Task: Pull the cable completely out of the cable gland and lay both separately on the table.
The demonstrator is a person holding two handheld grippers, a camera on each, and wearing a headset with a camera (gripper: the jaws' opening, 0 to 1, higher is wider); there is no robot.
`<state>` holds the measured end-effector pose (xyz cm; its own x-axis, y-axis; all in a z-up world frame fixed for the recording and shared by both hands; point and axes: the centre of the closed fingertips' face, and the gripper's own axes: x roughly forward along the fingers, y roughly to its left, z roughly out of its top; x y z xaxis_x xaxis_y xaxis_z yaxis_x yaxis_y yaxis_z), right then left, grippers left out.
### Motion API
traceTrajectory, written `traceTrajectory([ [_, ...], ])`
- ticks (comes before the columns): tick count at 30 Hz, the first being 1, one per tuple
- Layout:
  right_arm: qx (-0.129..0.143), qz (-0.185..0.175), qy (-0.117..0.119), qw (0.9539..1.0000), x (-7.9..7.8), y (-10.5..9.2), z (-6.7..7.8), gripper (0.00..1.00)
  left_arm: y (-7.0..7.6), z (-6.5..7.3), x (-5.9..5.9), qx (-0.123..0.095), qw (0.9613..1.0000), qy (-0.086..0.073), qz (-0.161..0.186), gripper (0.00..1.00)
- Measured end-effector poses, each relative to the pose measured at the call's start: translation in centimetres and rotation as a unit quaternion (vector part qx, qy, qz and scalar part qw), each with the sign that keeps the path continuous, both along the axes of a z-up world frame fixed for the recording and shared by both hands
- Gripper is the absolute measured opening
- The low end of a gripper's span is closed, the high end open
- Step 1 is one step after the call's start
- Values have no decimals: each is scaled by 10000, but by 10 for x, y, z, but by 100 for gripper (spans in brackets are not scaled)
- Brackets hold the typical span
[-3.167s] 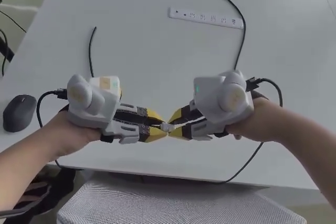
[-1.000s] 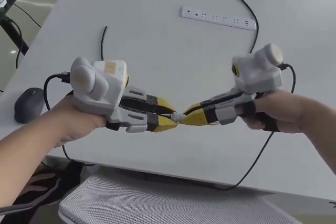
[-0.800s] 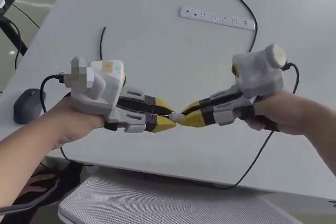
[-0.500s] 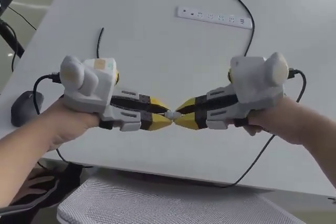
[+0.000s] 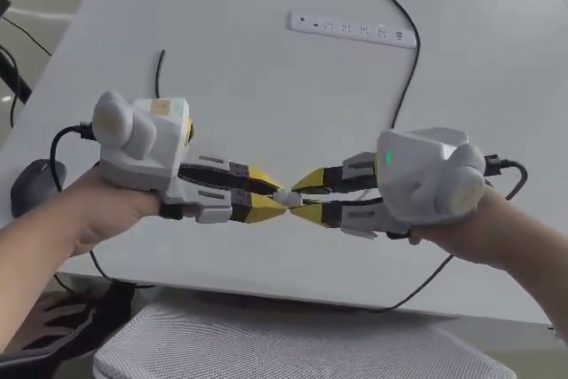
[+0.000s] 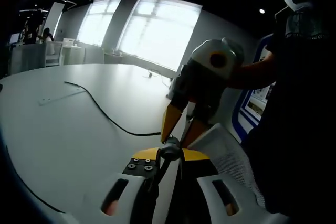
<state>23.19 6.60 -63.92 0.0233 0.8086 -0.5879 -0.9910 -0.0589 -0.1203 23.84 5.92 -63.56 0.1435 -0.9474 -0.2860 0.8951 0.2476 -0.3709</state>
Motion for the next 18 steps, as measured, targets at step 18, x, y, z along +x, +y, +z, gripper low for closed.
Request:
traceTrajectory([
  [18, 574, -800, 1468, 9843, 11, -5, 17, 17, 2, 5, 3, -32, 9999, -108, -45, 15],
])
